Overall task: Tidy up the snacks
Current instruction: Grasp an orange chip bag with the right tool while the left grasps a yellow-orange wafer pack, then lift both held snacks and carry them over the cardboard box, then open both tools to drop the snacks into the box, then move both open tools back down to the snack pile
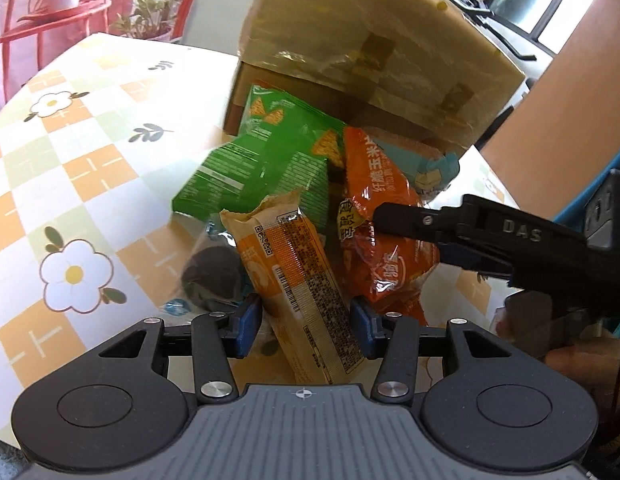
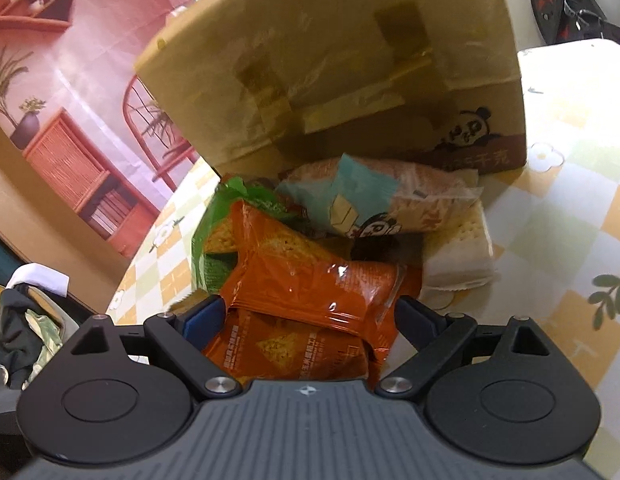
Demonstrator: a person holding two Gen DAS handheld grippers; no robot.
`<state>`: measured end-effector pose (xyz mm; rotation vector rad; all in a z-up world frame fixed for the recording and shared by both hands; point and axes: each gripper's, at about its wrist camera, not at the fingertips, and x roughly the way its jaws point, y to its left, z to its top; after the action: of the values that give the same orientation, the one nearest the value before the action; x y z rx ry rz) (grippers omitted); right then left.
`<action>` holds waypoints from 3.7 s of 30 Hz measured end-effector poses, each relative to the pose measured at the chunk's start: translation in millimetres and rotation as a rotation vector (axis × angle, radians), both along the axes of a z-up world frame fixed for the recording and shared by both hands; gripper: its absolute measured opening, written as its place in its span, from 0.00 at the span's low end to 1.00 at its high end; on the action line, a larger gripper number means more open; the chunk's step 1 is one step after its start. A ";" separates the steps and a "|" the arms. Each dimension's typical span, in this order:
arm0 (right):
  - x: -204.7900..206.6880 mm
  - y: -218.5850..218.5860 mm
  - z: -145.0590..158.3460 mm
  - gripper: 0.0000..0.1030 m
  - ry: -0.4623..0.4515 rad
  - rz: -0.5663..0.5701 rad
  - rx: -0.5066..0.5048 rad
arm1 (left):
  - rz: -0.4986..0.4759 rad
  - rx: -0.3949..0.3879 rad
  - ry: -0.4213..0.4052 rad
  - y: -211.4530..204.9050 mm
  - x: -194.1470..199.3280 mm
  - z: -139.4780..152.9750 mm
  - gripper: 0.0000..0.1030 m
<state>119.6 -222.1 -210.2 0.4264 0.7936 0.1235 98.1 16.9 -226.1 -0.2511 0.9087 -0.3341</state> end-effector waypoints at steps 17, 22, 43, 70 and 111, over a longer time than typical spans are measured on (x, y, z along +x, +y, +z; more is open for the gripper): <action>-22.1 -4.4 -9.4 0.78 -0.053 -0.110 0.127 | 0.036 -0.022 -0.042 13.6 -13.0 10.5 0.49; -32.7 -7.1 -5.0 0.78 -0.079 -0.131 0.159 | 0.056 -0.037 -0.058 21.0 -20.1 14.1 0.49; -63.3 -6.0 55.3 0.78 -0.289 -0.164 0.016 | 0.024 -0.013 -0.277 29.3 -24.4 70.1 0.49; 56.7 -43.6 162.1 0.78 -0.599 -0.156 -0.320 | -0.031 -0.040 -0.497 -21.0 131.5 171.4 0.50; 55.7 -36.3 124.1 0.90 -0.511 -0.152 -0.347 | 0.026 0.048 -0.402 12.6 133.8 154.6 0.60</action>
<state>175.3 -258.4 -86.2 0.1127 0.2675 -0.0489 232.0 29.4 -71.5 -0.1432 0.5159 -0.3236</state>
